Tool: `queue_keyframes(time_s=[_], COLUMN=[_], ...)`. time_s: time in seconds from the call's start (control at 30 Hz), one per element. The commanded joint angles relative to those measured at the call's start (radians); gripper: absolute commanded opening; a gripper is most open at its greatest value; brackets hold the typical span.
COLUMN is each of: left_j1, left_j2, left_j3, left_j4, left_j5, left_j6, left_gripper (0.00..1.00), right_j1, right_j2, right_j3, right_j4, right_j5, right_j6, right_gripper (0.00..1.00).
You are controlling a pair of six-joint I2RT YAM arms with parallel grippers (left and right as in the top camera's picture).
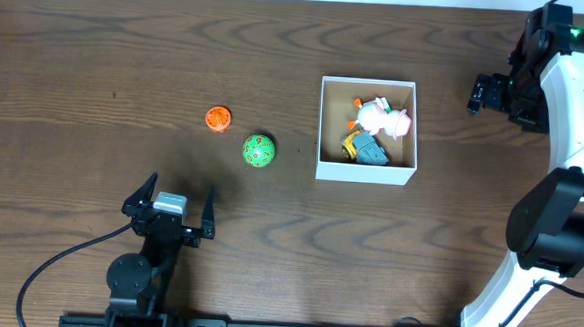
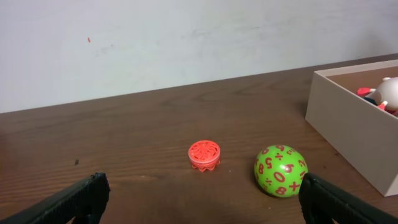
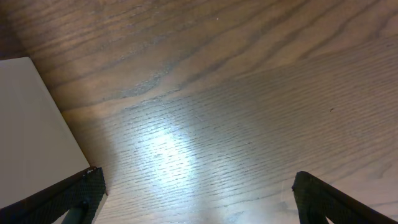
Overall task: Pack container
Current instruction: 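Raise the right gripper out of the box to the right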
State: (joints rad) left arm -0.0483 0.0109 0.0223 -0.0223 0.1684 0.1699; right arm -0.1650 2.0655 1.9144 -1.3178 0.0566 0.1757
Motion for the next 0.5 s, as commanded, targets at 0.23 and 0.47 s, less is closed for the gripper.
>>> queue_keyframes(time_s=[0.23,0.47], left_j1=[0.003,0.003], left_j2=[-0.005,-0.003], left_j3=[-0.018,-0.018], left_j4=[-0.033,-0.034], left_j5=[0.007,0.008], left_j6=[0.009,-0.071], left_gripper=[0.98,0.98], right_j1=[-0.006,-0.006], right_j2=[-0.010,-0.010], right_j3=[-0.005,-0.005], right_j4=[0.002,0.002], right_j5=[0.007,0.007], right_j6=[0.011,0.011], right_gripper=[0.99,0.99])
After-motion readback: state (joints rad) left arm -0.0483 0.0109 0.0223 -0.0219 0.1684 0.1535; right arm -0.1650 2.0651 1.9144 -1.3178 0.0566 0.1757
